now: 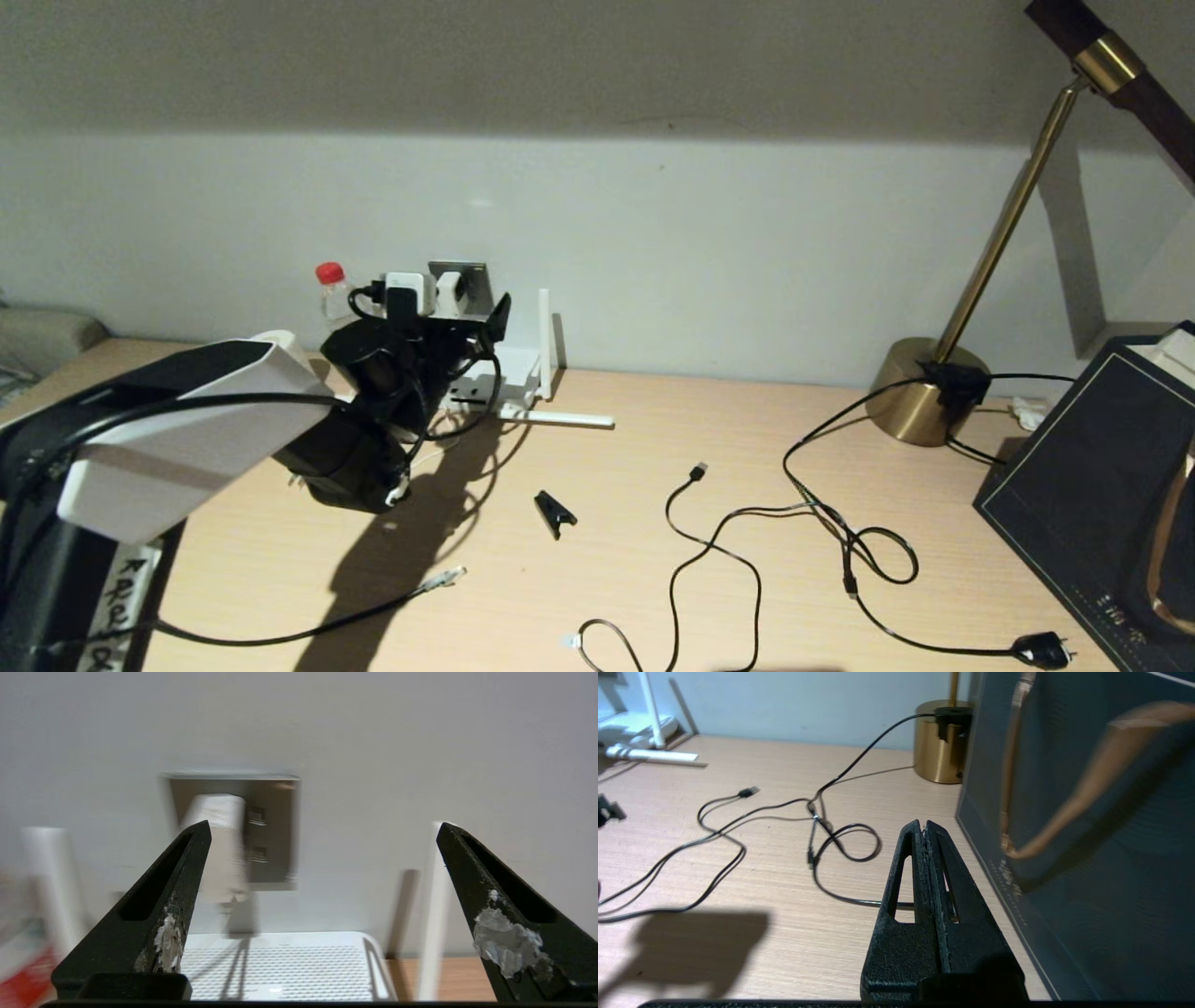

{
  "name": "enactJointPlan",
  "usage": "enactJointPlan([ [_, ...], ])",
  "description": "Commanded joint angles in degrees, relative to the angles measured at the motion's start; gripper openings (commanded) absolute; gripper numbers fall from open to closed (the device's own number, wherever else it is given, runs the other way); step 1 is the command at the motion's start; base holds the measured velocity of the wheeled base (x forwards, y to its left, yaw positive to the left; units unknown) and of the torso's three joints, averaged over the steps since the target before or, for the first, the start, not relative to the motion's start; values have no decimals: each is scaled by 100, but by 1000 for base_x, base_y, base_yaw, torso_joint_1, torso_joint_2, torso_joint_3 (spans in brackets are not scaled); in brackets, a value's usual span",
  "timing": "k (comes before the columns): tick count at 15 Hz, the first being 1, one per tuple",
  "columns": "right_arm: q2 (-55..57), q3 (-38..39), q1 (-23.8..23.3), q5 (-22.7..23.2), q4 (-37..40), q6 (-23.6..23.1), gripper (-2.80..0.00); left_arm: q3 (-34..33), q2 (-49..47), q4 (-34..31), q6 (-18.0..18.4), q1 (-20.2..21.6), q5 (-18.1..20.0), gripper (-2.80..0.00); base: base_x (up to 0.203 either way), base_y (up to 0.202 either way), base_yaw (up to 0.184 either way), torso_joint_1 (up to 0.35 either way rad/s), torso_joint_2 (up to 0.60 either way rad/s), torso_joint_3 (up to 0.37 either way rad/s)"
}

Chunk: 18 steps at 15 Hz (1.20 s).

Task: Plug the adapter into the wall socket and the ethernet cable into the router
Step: Pick up cable

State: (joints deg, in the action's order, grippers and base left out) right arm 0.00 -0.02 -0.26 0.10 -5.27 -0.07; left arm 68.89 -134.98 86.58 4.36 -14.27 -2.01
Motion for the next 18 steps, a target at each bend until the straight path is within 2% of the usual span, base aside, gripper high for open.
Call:
enactJointPlan([
  [1, 9, 205, -1, -1, -1, 7, -280, -499, 550, 92, 13, 102, -10, 0, 0, 0, 0, 0, 0, 0],
  [4, 9, 205, -1, -1, -1, 1, -280, -948, 1070, 107, 24, 256, -3, 0, 0, 0, 0, 0, 0, 0],
  [6, 9, 205, -1, -1, -9, -1, -280, -1483, 1588, 93, 96, 325, 66, 0, 0, 0, 0, 0, 0, 0],
  [8, 9, 205, -1, -1, -9, 7, -280, -2358, 2337, -173, 283, 389, 428, 0, 0, 0, 0, 0, 0, 0],
  [10, 9, 205, -1, -1, -1, 7, -280, -2990, 3200, -1002, 538, 467, 928, 0, 0, 0, 0, 0, 0, 0],
  [12, 9, 205, -1, -1, -1, 7, -280, -3282, 4126, -2751, 963, 534, 1503, 0, 0, 0, 0, 0, 0, 0],
  [15, 9, 205, -1, -1, -1, 2, -280, -3187, 5091, -6149, 1703, 563, 2564, 0, 0, 0, 0, 0, 0, 0],
  [16, 9, 205, -1, -1, -1, 7, -280, -3014, 5212, -7119, 2042, 555, 2805, 0, 0, 0, 0, 0, 0, 0],
  [18, 9, 205, -1, -1, -1, -1, -280, -2455, 5176, -9024, 3238, 530, 3066, 0, 0, 0, 0, 0, 0, 0],
])
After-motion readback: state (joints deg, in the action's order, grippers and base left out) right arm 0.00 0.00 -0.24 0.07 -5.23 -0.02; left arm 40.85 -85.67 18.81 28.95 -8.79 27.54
